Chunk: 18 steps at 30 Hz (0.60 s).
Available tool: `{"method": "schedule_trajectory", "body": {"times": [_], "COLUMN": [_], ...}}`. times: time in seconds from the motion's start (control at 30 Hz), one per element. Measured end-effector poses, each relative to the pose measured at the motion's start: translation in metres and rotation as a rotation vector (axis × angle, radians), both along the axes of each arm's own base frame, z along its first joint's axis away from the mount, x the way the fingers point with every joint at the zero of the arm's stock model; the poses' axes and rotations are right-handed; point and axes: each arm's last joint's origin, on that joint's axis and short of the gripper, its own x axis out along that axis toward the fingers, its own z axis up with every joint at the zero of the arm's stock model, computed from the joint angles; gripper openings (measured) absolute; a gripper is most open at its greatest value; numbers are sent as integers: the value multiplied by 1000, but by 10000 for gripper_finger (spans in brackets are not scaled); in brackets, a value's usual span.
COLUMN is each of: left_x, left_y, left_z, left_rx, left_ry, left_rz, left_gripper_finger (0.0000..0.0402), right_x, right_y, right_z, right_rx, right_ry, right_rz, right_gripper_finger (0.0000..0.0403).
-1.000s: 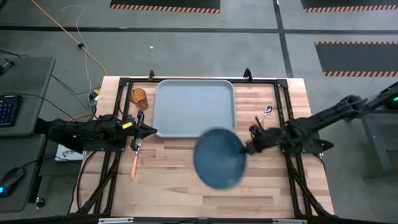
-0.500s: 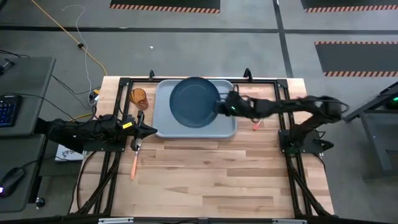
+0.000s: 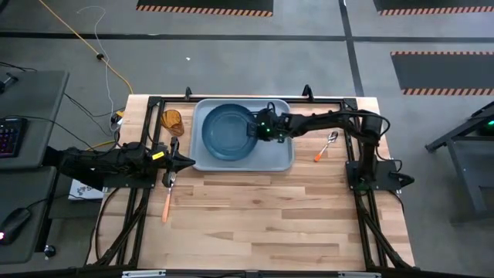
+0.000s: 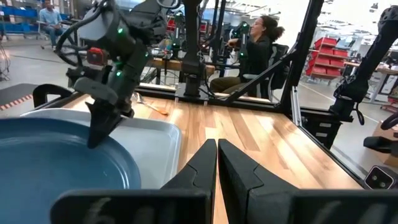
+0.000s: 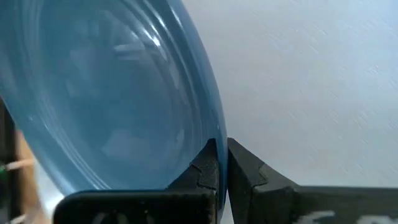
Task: Pick and place plate/cup/fork/spoon on tray
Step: Put the blue plate on the tray
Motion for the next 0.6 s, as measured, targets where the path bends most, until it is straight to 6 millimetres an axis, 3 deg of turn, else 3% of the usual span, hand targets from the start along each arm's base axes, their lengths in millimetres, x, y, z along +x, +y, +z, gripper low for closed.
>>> {"method": "schedule_trajectory", "body": {"times": [0.3, 0.6], "left_x": [0, 0], "left_y": [0, 0], "left_z": [0, 0], "left_rx": [0, 0], "left_ry": [0, 0], "left_rz": [0, 0], "left_gripper_finger": [8, 8], "right_x": [-8, -22], "right_y": [-4, -3], "right_z": [-2, 16], "right_rx": [72, 115], "right_ry": [45, 91], "right_rz": [-43, -122], "right_gripper_finger": [0, 1]}}
